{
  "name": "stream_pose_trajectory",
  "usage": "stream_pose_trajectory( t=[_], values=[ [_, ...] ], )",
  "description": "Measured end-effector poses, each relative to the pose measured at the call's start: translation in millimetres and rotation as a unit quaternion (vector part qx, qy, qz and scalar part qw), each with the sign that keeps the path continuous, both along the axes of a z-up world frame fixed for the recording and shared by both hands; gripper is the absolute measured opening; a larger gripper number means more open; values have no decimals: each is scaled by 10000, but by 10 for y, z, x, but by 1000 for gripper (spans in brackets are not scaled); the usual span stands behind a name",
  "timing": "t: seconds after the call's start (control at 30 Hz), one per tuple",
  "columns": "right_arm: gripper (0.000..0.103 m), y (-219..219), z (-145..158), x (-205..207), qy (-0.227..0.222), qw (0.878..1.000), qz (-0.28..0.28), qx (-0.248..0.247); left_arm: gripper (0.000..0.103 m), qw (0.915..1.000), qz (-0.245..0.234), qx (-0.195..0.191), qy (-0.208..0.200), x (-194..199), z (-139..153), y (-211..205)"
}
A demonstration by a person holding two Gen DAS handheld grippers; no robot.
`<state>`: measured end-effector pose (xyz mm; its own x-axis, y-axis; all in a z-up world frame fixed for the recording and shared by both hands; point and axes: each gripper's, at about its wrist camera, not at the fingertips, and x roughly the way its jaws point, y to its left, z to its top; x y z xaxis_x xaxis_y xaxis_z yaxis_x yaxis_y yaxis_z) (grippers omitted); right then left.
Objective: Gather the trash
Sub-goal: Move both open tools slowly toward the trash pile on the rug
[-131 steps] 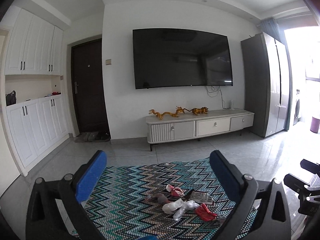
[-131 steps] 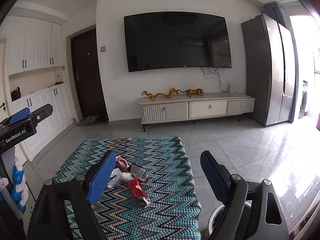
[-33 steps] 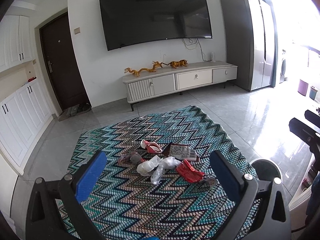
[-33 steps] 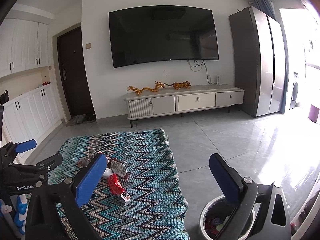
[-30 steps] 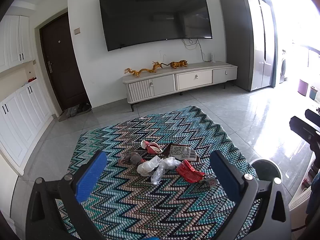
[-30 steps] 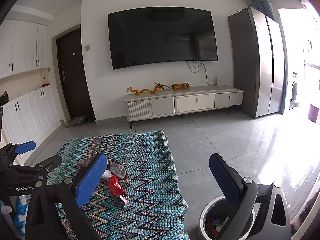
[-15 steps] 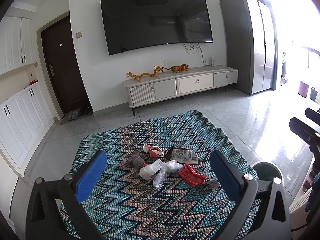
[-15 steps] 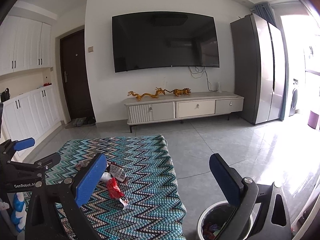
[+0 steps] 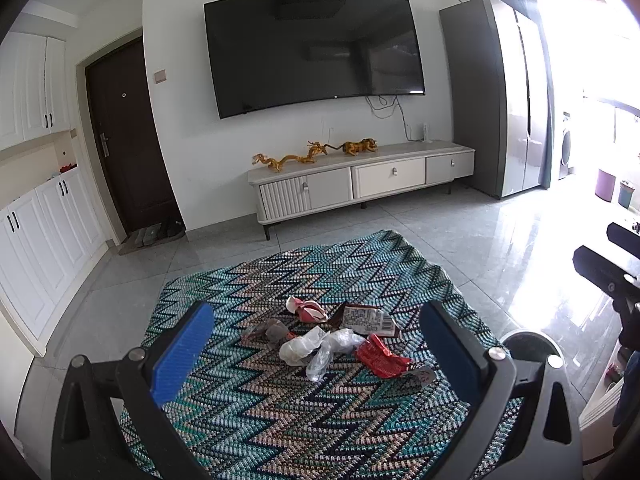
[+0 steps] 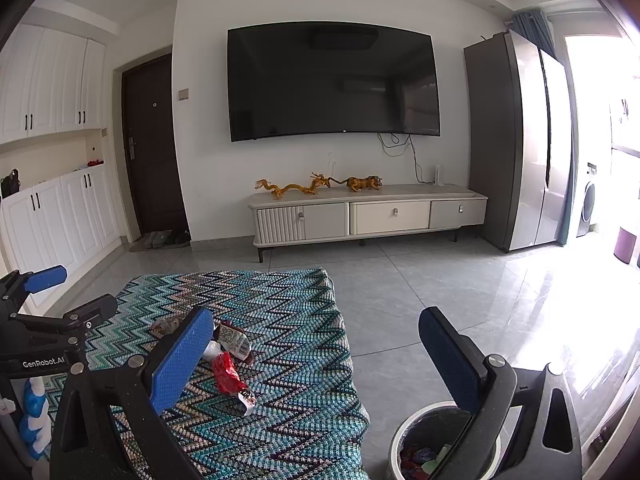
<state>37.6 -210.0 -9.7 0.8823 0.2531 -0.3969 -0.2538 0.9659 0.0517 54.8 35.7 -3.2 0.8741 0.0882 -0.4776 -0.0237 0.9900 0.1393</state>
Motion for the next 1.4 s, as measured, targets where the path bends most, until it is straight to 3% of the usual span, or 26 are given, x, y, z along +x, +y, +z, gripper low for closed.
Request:
stream_pose_trajectory(
  t=[1.13,1.27,1.4],
  values=[
    [103,-27,20,-13,151,9999,74,-21,103,9998,177,-9,-17,18,15,153],
    [103,9,-37,62,361,9991,217,8,103,9992,325,-135,189,190,-104,440],
    [103,88,-152,179,624,9972,413,-59,103,9965,313,-418,648,398,-346,768]
  ],
)
